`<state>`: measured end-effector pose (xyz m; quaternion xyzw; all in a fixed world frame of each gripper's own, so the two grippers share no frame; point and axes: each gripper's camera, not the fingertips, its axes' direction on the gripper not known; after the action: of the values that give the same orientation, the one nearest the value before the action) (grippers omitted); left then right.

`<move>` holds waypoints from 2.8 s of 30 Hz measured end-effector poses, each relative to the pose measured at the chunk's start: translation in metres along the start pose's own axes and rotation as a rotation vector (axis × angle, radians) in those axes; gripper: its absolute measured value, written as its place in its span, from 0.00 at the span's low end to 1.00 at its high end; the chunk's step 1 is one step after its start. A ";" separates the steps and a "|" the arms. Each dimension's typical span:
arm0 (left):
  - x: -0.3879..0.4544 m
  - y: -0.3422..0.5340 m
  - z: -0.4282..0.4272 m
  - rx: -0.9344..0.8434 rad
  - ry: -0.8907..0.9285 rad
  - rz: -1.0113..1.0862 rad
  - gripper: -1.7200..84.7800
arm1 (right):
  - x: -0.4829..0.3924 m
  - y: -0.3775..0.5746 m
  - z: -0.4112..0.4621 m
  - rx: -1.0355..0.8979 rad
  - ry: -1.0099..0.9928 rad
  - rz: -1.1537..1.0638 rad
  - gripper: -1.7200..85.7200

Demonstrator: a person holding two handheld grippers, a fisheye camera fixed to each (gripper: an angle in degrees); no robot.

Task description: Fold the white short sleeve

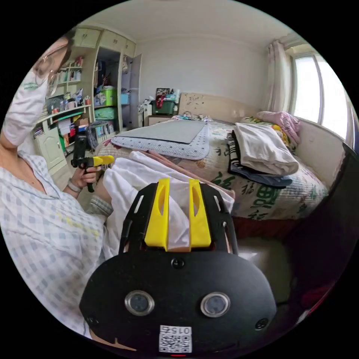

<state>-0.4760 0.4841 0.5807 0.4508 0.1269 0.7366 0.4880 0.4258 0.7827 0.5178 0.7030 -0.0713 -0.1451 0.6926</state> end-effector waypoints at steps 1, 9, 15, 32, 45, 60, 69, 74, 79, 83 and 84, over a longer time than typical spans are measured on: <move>0.007 -0.004 -0.001 -0.012 -0.007 0.033 0.12 | 0.000 0.004 -0.005 0.022 -0.020 -0.002 0.11; 0.051 -0.018 0.028 -0.181 -0.101 0.192 0.12 | -0.067 0.018 0.049 0.039 -0.373 -0.266 0.12; 0.060 -0.016 0.034 -0.229 -0.125 0.211 0.10 | -0.093 0.020 0.110 -0.068 -0.336 -0.321 0.15; 0.073 0.054 0.035 -0.379 -0.106 0.209 0.04 | -0.038 0.065 0.077 0.019 -0.267 -0.122 0.02; 0.086 0.055 -0.275 0.214 -0.407 0.149 0.02 | 0.007 -0.015 -0.100 0.544 0.214 -0.027 0.01; 0.186 0.061 -0.502 0.379 -1.019 0.305 0.02 | 0.012 -0.229 -0.025 0.642 -0.034 -0.125 0.01; 0.048 0.068 -0.534 0.306 -1.088 0.104 0.02 | 0.021 -0.393 0.133 0.470 -0.016 -0.114 0.01; -0.137 0.087 -0.500 -0.010 -1.148 -0.174 0.02 | 0.039 -0.456 0.294 0.155 0.006 -0.064 0.01; -0.261 0.117 -0.455 -0.246 -1.152 -0.304 0.02 | 0.031 -0.482 0.414 -0.122 0.083 -0.121 0.02; -0.302 0.132 -0.439 -0.259 -1.146 -0.359 0.02 | 0.022 -0.503 0.425 -0.202 0.164 -0.154 0.02; -0.312 0.135 -0.432 -0.286 -1.155 -0.378 0.03 | 0.022 -0.510 0.422 -0.215 0.172 -0.168 0.02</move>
<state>-0.8618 0.2676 0.2543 0.6761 -0.1799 0.2847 0.6553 0.2677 0.3891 0.0092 0.6383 0.0632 -0.1488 0.7526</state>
